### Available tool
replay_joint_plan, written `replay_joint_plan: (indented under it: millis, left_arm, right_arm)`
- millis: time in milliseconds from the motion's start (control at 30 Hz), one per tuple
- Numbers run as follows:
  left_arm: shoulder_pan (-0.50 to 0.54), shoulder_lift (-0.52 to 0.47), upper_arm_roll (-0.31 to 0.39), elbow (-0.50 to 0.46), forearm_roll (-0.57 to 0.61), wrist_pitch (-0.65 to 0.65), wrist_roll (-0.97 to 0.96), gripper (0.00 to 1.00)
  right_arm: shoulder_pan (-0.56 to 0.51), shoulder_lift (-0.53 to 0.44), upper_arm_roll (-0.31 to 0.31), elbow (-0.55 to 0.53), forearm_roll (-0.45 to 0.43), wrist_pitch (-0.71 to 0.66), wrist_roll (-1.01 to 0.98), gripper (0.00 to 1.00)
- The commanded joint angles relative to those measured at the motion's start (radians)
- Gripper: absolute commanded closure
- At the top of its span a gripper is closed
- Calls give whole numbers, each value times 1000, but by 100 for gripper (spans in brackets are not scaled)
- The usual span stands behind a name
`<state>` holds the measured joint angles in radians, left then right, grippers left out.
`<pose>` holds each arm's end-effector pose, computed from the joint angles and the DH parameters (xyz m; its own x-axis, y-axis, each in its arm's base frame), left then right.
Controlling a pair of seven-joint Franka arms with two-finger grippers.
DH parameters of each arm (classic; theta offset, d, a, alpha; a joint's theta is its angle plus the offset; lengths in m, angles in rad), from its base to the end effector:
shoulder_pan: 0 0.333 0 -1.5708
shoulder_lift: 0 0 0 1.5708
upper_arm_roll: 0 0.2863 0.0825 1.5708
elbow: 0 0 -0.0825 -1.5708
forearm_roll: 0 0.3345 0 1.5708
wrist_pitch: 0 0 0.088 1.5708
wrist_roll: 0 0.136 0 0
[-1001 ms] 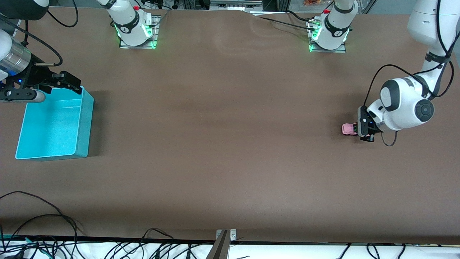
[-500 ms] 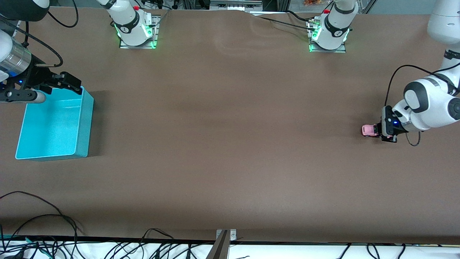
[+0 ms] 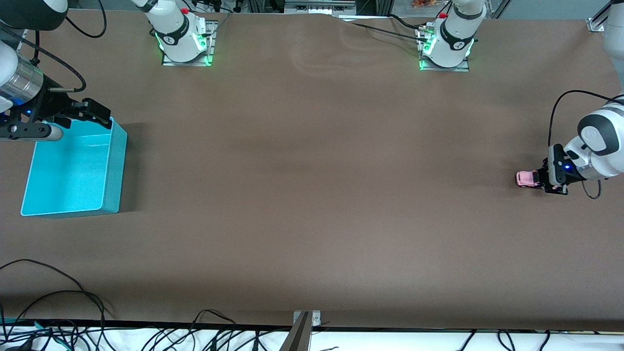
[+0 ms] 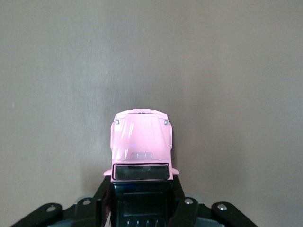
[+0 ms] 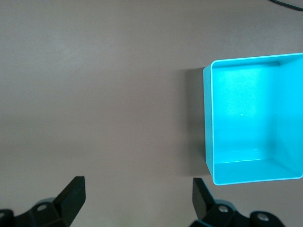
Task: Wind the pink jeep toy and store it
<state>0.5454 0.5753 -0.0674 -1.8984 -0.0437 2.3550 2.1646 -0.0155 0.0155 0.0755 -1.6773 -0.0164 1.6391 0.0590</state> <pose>0.5053 0.2604 0.1721 -0.0701 -0.9904 0.1193 -0.9950 0.0780 0.0629 0.5088 0.0282 0.5187 0.9986 0.0021 -0.0527 0.0031 -0.9998 0.0182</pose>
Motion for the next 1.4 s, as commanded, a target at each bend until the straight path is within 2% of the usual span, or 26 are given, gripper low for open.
replay_joint_plan:
  millis: [0, 601, 1368]
  left_arm:
    - [22, 141, 28, 42, -12, 41, 66, 97]
    - [83, 156, 31, 73, 7, 41, 101, 97]
    - [94, 173, 37, 102, 7, 41, 107, 95]
  right_arm:
    - [-3, 9, 0, 25, 4, -5, -2, 0]
    - [-3, 11, 0, 25, 3, -5, -2, 0]
    - [-3, 11, 0, 25, 3, -5, -2, 0]
